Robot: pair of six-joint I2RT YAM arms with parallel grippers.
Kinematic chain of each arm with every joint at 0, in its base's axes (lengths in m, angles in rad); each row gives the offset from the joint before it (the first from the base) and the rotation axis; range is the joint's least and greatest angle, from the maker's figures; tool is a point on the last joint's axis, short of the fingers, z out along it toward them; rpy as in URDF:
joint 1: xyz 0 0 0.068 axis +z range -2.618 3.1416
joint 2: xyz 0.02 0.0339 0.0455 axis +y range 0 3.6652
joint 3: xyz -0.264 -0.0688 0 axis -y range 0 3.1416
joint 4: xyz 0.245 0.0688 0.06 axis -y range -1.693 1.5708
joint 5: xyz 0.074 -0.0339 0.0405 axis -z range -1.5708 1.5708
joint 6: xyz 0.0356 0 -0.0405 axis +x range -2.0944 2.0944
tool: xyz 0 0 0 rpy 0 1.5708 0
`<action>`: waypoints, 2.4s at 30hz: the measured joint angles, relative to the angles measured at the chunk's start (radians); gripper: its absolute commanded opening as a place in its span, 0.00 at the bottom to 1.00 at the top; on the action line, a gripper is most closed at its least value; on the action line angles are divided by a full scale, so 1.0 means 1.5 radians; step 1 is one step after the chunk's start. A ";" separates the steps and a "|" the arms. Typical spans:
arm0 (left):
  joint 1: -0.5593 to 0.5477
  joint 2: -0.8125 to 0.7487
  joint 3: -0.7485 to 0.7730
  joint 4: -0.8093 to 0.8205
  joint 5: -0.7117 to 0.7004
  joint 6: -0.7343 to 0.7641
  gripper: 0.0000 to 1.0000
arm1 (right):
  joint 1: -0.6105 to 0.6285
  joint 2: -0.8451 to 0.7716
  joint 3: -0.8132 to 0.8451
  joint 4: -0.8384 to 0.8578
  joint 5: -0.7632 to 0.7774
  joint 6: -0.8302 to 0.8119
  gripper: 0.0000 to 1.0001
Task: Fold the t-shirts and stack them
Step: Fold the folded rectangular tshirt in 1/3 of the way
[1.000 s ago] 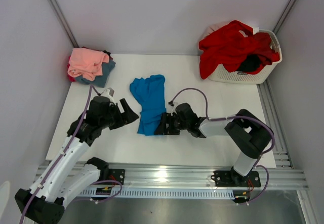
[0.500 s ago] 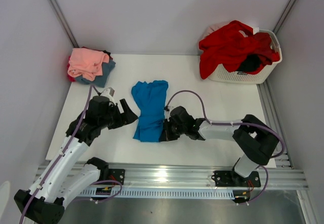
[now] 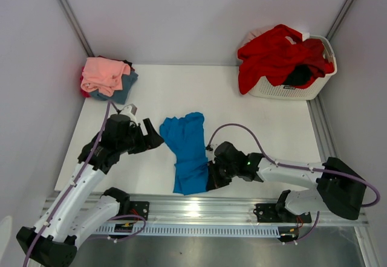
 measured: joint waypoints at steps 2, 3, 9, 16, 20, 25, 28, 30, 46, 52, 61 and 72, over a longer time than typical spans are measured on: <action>0.000 0.002 0.000 0.000 0.000 0.001 0.86 | 0.001 -0.028 -0.011 -0.024 0.001 0.014 0.56; 0.000 0.003 0.001 0.000 0.000 0.003 0.86 | 0.002 -0.040 -0.012 -0.034 0.001 0.018 0.65; 0.000 0.014 0.001 0.002 0.001 0.005 0.86 | 0.003 -0.089 0.007 -0.089 0.038 0.004 0.74; 0.000 0.014 0.001 0.005 0.001 0.005 0.85 | -0.022 -0.050 0.076 -0.061 0.032 -0.025 0.62; 0.000 0.013 0.001 0.005 0.000 0.005 0.85 | -0.030 0.032 0.081 -0.016 0.011 -0.029 0.57; 0.000 0.012 0.002 0.003 0.000 0.005 0.84 | -0.028 0.106 0.090 0.014 -0.013 -0.028 0.57; 0.000 0.012 0.008 0.001 -0.001 0.005 0.84 | -0.027 0.116 0.092 0.033 -0.020 -0.028 0.56; 0.000 0.012 0.011 0.001 -0.001 0.005 0.84 | -0.025 0.121 0.094 0.045 -0.021 -0.028 0.56; 0.000 0.011 0.012 0.000 -0.002 0.011 0.82 | -0.027 0.224 0.188 0.076 -0.016 -0.063 0.00; 0.000 0.010 0.012 0.000 -0.003 0.013 0.82 | -0.037 0.252 0.234 0.066 -0.012 -0.084 0.00; 0.000 0.014 0.012 0.002 -0.006 0.018 0.81 | -0.099 0.290 0.315 0.051 -0.010 -0.128 0.00; 0.000 0.028 0.016 0.005 -0.008 0.024 0.81 | -0.164 0.419 0.413 0.043 -0.001 -0.164 0.58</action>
